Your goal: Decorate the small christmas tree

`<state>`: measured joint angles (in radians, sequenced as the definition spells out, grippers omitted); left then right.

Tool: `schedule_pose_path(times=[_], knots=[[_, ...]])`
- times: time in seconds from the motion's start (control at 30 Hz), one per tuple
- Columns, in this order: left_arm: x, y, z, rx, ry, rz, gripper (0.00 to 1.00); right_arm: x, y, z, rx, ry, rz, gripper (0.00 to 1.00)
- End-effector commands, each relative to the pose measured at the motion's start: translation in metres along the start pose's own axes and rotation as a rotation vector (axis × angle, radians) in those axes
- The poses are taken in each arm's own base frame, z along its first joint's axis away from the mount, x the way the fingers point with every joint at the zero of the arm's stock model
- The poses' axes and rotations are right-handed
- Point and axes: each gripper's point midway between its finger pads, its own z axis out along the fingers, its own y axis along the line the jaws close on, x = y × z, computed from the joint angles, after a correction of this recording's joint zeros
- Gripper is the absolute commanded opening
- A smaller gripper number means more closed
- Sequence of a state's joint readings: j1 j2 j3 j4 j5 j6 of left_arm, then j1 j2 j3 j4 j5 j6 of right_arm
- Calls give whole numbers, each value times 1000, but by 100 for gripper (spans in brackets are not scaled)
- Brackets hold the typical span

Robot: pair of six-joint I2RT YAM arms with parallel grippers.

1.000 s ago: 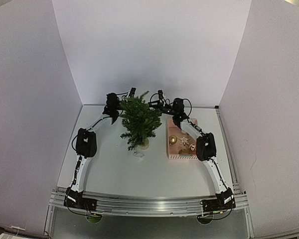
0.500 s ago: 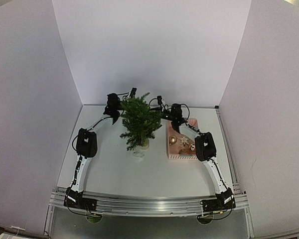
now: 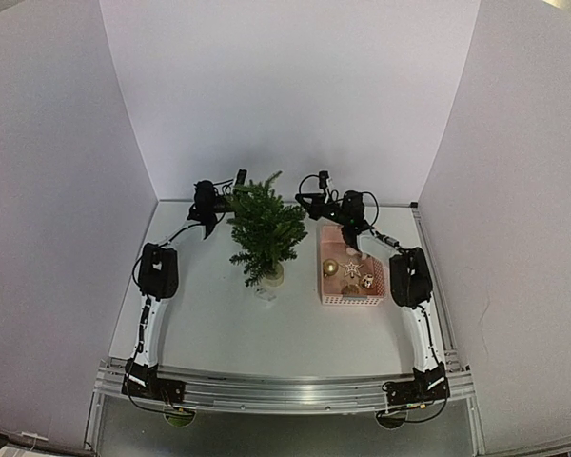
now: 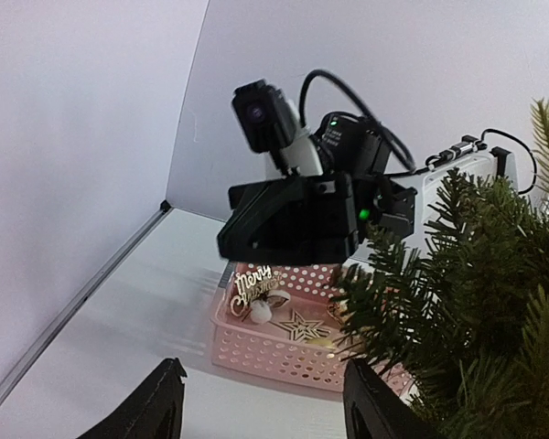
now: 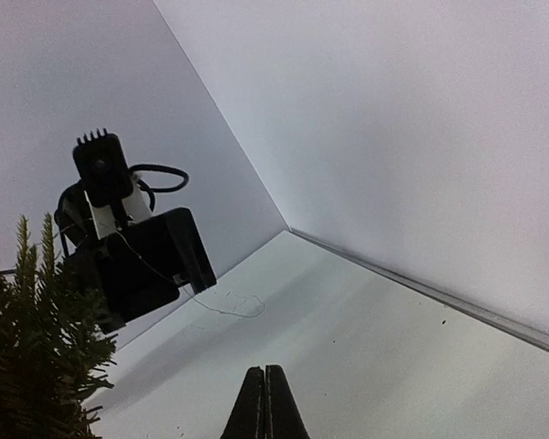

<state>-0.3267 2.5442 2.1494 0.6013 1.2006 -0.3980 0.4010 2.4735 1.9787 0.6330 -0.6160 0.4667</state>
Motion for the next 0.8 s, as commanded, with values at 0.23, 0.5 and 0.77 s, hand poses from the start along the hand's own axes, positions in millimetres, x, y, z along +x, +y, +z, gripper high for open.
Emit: schedule_pose_path(times=[0.23,0.5,0.77], knots=[[-37,-8,-23,-82,-1,109,66,-51,31,-34,93,4,-138,0],[-38,-10,-34,-113,11,117,70,-57,38,-56,196,112,-165,0],[-49,-7,-60,-193,25,133,70,-48,50,-84,286,301,-177,0]])
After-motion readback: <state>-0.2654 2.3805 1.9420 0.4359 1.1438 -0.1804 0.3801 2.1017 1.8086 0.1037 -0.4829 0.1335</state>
